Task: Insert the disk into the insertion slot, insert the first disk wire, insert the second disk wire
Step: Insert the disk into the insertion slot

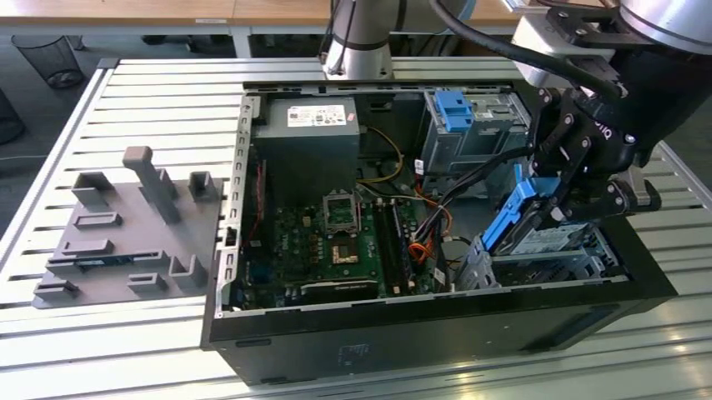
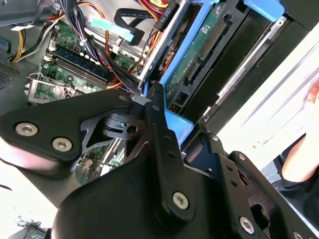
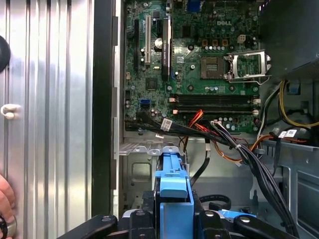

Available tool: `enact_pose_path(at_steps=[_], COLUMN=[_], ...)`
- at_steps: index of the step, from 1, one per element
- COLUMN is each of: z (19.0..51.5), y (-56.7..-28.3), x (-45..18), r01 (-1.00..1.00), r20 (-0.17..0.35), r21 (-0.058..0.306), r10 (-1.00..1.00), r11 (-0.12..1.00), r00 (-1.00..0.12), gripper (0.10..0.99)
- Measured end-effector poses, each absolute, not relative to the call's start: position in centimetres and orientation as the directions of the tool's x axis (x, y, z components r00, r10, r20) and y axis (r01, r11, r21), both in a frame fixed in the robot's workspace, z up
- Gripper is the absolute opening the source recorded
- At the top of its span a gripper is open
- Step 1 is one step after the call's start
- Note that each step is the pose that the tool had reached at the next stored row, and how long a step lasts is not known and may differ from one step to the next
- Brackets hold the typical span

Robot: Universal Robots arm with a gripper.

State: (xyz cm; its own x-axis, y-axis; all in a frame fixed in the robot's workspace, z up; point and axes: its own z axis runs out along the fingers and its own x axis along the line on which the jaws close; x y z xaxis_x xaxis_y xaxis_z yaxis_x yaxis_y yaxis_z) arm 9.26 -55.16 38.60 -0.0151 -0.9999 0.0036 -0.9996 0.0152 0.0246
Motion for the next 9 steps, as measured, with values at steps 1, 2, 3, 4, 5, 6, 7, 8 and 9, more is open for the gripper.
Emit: enact_pose_path(at_steps=[1, 2, 3, 4, 5, 6, 7, 8, 9], z=[38.51, 38.41, 38.3, 38.19, 38.08, 37.96, 37.85, 37.73, 37.6], y=[-55.17, -55.16, -55.17, -55.16, -55.16, -55.17, -55.16, -55.16, -55.17], x=[9.26, 9.26, 9.26, 9.26, 9.26, 9.26, 9.26, 9.26, 9.26], r01=[-1.0, -1.0, -1.0, -1.0, -1.0, -1.0, -1.0, -1.0, -1.0], r20=[0.003, 0.003, 0.003, 0.004, 0.004, 0.003, 0.004, 0.004, 0.004], r21=[0.025, 0.025, 0.025, 0.025, 0.025, 0.025, 0.025, 0.025, 0.025], r10=[-1.0, -1.0, -1.0, -1.0, -1.0, -1.0, -1.0, -1.0, -1.0], r11=[0.015, 0.015, 0.015, 0.015, 0.015, 0.015, 0.015, 0.015, 0.015], r00=[-0.015, -0.015, -0.015, -0.015, -0.015, -0.015, -0.015, -0.015, -0.015], gripper=[0.365, 0.365, 0.365, 0.365, 0.365, 0.365, 0.365, 0.365, 0.365])
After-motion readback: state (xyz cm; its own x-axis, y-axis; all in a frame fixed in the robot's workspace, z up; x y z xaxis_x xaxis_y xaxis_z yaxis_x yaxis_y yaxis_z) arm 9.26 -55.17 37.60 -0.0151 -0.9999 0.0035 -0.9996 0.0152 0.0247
